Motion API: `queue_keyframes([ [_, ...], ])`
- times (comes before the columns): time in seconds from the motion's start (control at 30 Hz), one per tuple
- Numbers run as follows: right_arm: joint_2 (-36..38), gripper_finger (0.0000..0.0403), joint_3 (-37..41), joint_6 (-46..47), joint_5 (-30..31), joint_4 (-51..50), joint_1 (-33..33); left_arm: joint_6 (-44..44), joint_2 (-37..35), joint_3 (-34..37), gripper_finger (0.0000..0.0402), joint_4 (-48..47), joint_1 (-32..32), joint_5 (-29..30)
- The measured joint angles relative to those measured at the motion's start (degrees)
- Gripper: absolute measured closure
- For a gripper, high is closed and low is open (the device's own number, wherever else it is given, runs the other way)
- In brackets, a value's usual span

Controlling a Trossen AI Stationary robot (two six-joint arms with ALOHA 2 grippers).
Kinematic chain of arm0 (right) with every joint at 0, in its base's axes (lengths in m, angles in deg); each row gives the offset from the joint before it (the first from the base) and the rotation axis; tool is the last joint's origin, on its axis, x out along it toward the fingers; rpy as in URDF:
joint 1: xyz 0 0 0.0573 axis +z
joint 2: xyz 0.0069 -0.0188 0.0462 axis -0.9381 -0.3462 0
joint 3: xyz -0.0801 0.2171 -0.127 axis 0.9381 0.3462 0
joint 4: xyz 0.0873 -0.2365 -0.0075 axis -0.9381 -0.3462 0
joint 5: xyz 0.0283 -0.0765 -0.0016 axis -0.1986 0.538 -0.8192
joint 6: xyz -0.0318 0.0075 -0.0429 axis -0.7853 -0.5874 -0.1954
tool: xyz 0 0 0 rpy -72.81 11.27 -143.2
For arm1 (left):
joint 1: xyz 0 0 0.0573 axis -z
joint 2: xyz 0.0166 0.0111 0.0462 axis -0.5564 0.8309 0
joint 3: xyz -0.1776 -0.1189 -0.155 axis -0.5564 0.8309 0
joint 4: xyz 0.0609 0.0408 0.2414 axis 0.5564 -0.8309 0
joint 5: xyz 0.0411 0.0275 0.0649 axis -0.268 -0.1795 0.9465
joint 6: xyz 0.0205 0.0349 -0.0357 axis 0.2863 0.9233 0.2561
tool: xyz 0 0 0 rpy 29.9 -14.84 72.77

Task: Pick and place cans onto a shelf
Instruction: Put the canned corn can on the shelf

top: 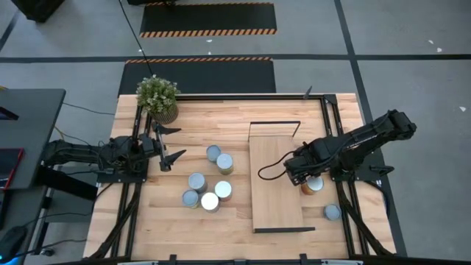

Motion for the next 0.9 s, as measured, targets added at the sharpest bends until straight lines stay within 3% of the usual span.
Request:
queue_keyframes([
  [0.37,0.07,0.0075,3.46,1.20,1.98,0.41,1.41,-3.20,0.00,0.00,0.0015,-2.05,0.00,-0.02],
  [0.9,0.07,0.0052,10.56,2.03,-6.42,7.93,2.08,-4.68,0.02,-0.02,0.0015,-3.21,0.01,-0.04],
])
